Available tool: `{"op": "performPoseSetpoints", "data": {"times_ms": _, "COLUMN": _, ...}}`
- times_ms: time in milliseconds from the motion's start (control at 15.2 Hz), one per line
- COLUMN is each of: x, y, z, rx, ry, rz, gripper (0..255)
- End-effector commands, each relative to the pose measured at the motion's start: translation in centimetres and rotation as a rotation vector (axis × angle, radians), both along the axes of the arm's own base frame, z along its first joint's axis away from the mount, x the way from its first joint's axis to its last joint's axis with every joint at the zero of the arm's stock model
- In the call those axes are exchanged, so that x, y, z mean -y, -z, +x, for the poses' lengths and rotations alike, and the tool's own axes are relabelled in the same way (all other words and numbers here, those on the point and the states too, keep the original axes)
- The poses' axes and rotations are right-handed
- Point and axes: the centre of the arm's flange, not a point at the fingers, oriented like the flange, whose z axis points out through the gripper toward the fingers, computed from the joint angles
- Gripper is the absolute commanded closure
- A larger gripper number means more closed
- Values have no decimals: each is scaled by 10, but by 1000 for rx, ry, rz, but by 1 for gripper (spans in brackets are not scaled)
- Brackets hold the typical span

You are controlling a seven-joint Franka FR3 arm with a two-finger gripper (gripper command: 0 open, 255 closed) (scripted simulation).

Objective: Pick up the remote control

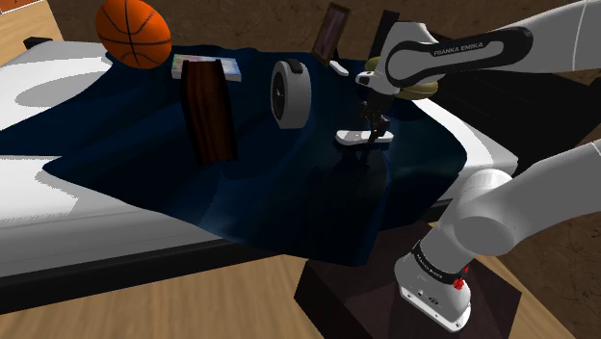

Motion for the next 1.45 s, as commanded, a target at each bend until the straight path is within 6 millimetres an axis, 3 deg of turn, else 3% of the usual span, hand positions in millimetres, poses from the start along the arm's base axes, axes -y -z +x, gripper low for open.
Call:
{"op": "performPoseSetpoints", "data": {"times_ms": 0, "x": 0, "y": 1, "z": 0, "rx": -2, "ry": 1, "rz": 0, "gripper": 255}}
{"op": "performPoseSetpoints", "data": {"times_ms": 264, "x": 0, "y": 1, "z": 0, "rx": -2, "ry": 1, "rz": 0, "gripper": 255}}
{"op": "performPoseSetpoints", "data": {"times_ms": 1254, "x": 0, "y": -79, "z": 0, "rx": -2, "ry": 1, "rz": 0, "gripper": 255}}
{"op": "performPoseSetpoints", "data": {"times_ms": 1386, "x": 0, "y": -79, "z": 0, "rx": -2, "ry": 1, "rz": 0, "gripper": 255}}
